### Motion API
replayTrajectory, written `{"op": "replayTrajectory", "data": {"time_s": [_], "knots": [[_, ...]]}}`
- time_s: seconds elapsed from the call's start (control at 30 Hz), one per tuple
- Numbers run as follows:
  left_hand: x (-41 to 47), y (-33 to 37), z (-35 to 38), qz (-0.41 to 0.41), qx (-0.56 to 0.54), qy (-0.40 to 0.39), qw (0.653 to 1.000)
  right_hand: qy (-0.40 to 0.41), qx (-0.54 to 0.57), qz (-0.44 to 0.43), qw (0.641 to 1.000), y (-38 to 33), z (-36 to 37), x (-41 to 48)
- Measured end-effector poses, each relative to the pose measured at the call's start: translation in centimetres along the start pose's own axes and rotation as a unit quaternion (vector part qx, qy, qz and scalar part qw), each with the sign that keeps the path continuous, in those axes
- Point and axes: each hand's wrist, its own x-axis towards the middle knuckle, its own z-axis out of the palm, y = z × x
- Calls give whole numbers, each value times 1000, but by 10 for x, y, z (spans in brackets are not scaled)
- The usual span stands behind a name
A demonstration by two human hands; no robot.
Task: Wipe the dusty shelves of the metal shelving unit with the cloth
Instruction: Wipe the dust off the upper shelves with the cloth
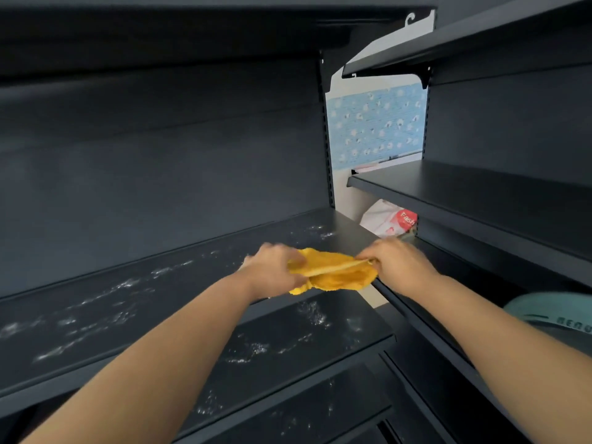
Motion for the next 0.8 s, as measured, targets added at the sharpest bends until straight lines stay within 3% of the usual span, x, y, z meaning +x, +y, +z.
{"op": "replayTrajectory", "data": {"time_s": [0.07, 0.13, 0.2, 0.3, 0.43, 0.6, 0.63, 0.73, 0.8], "knots": [[9, 8, 0, 43, 27, 75, 996, 26, 21, -6, 999, 8, -2, 13], [19, 13, 9, 93, 32, 22, 995, 30, 34, -23, 999, 16, -1, 28], [29, 13, 27, 104, 42, -60, 992, -38, 86, -31, 995, 25, 2, 43], [43, 6, 40, 49, 24, -72, 996, -150, 143, -43, 977, 32, 5, 54], [67, 9, 45, -79, 21, -24, 996, -111, 162, -49, 979, 38, 10, 62], [63, 26, 32, -60, -223, -104, 967, -36, 79, -21, 996, 49, 17, 73], [60, 24, 30, -38, -204, -112, 972, -41, 61, -12, 997, 50, 18, 75], [60, 23, 38, 18, 3, -70, 997, -76, 18, 2, 997, 49, 26, 81], [67, 25, 46, 25, 21, -53, 998, -78, 21, 18, 997, 48, 29, 84]]}}
